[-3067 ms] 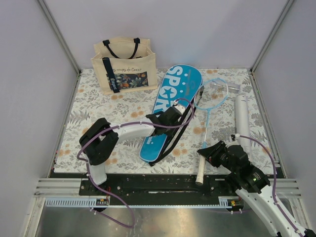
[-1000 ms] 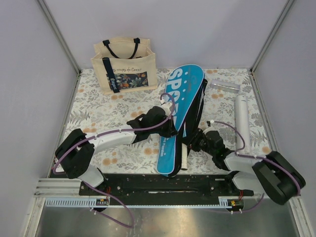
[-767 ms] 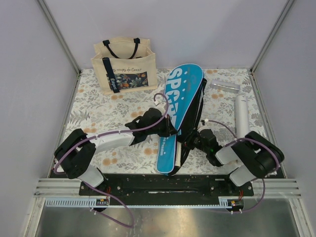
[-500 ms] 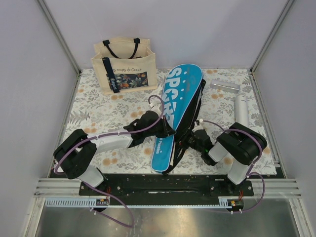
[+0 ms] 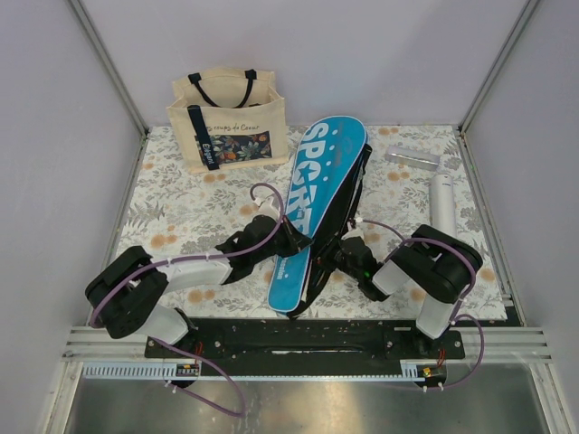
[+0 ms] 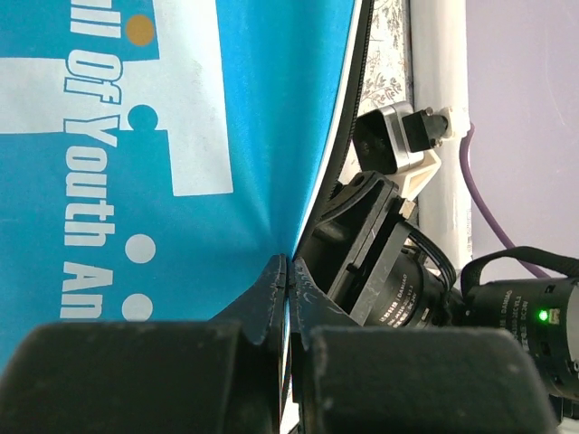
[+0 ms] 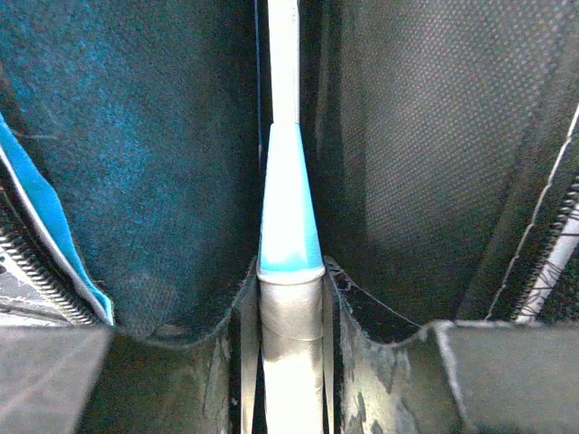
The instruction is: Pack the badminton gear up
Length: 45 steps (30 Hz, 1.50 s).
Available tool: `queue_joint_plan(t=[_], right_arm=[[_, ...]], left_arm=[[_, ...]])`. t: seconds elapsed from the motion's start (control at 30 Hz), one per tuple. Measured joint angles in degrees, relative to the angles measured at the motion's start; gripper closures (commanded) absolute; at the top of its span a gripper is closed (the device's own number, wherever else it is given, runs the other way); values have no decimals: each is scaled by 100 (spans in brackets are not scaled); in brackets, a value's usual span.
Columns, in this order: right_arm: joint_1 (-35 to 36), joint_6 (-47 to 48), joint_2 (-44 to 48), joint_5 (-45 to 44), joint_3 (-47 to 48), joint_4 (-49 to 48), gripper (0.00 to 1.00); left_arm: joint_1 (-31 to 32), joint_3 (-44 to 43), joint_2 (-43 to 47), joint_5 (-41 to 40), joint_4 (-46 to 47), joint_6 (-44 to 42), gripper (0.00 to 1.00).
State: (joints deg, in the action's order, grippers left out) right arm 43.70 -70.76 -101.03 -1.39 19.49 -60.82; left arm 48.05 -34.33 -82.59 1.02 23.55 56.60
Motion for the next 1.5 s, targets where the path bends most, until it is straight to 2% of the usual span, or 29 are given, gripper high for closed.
queue_joint_plan(t=[0.3,0.43,0.5,0.63,0.73,0.93,1.07,1.2,1.37,1.5], right_arm=[[304,-136,-203,-420,260,61,86],[345,-160,-247,-525,289,52,62],[345,-173,-210,-535,251,57,53],[326,-203,210,-741,26,472,46],[321,-203,662,-872,-142,879,38],[319,-247,1690,-1069,-304,2041,36],[317,-238,2321,-1224,-299,2929,35],[315,-140,2874,-1252,-267,3744,34],[317,17,3209,-758,-271,3958,28],[380,-13,3412,-382,-459,3873,30]], left_arm=[[111,210,168,-505,55,282,100],[127,210,160,-588,57,361,100],[131,210,146,-584,52,365,93],[229,155,146,-507,-186,302,76],[291,153,179,-490,-376,221,71],[304,98,431,-492,-750,11,57],[304,31,774,-612,-1119,-192,53],[291,-326,1095,-870,-1971,-507,50],[-33,-688,1322,-922,-2951,-732,44],[-459,-586,1495,-861,-3469,-772,44]])
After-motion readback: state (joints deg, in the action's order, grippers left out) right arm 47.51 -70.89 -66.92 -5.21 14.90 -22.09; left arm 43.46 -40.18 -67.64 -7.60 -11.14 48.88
